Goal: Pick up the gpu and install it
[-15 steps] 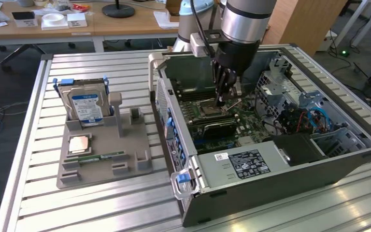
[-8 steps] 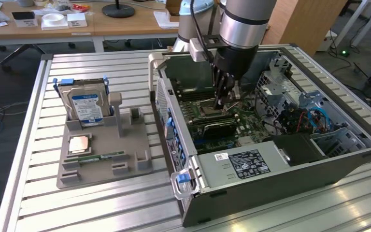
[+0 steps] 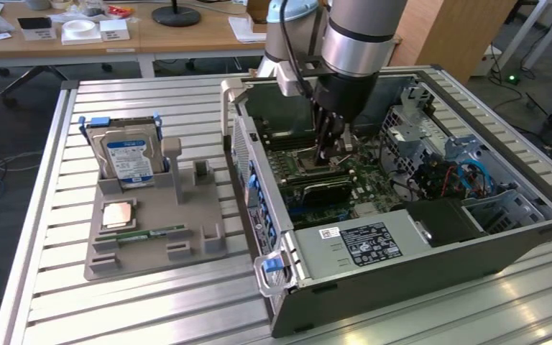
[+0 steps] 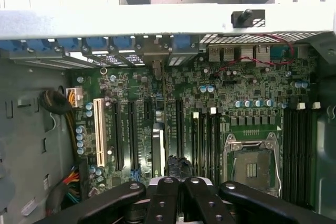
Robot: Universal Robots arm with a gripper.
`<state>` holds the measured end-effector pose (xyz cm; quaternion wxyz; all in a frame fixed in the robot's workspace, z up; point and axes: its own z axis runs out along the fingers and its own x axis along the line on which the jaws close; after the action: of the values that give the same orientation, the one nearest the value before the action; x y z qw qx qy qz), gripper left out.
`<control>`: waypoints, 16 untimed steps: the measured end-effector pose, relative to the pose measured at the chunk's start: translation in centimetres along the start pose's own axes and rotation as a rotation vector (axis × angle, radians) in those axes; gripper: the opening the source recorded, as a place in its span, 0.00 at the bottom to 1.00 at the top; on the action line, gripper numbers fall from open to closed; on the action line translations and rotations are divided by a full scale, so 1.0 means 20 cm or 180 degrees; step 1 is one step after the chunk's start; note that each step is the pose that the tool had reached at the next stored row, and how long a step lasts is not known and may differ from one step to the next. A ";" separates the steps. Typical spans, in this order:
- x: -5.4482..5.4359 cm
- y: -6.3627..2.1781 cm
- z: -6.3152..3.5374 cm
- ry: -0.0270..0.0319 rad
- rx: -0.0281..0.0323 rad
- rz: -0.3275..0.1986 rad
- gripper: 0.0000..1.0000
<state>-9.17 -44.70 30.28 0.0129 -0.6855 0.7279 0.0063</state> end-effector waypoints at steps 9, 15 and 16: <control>0.00 0.001 0.030 0.0000 0.0000 0.0001 0.11; 0.00 0.001 0.041 0.0000 0.0000 0.0001 0.11; 0.00 0.001 0.047 0.0000 0.0000 0.0001 0.11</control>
<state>-9.18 -44.69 29.34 0.0130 -0.6854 0.7280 0.0063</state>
